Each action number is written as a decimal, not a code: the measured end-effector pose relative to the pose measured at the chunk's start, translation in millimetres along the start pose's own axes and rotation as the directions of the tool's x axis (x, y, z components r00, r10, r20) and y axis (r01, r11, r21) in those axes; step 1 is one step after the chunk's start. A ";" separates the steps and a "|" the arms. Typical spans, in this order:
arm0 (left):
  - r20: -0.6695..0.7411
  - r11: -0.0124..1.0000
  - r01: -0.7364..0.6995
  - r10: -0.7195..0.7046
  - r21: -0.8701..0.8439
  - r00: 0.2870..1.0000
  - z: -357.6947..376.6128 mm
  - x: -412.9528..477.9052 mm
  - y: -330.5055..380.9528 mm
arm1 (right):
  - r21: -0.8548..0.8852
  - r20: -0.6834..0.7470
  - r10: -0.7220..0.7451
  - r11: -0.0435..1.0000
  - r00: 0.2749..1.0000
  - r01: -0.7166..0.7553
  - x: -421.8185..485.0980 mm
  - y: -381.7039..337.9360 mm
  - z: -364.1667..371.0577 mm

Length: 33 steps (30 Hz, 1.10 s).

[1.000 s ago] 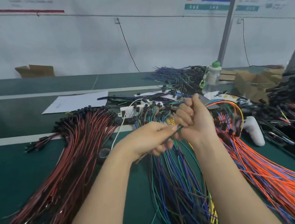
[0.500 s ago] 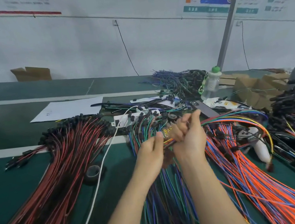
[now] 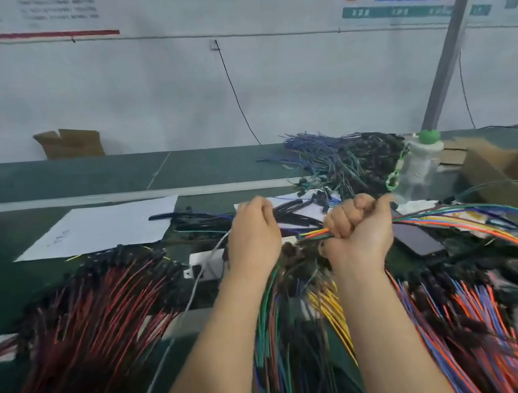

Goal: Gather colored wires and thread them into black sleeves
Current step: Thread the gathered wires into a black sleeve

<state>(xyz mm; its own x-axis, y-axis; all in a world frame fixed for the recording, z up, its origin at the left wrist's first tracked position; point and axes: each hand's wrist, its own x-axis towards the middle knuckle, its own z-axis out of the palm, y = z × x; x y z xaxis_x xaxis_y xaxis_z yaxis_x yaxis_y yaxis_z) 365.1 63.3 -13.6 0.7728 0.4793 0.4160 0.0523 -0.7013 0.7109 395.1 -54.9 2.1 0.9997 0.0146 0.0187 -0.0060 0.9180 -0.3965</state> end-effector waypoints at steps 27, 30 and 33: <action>0.548 0.721 -0.227 -0.246 0.654 0.799 110.1 127.1 -44.9 | -0.044 -0.178 -0.122 0.992 0.976 0.116 87.3 -6.0 -38.7; 0.344 0.779 -0.164 -0.070 0.605 0.936 97.1 131.1 -37.8 | -0.044 -0.180 -0.124 0.992 0.976 0.118 82.7 -10.5 -34.1; 0.010 0.885 -0.163 0.176 0.435 0.984 66.5 135.5 -9.4 | -0.043 -0.172 -0.131 0.991 0.976 0.126 71.2 -18.3 -25.9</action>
<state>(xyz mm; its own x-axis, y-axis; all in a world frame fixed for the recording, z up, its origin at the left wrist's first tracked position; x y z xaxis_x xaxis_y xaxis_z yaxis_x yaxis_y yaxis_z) 511.3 99.8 -1.6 0.7764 0.3430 0.5287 0.1959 -0.9287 0.3149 467.0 -80.9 -13.1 0.9808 -0.1743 -0.0874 0.1207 0.8947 -0.4300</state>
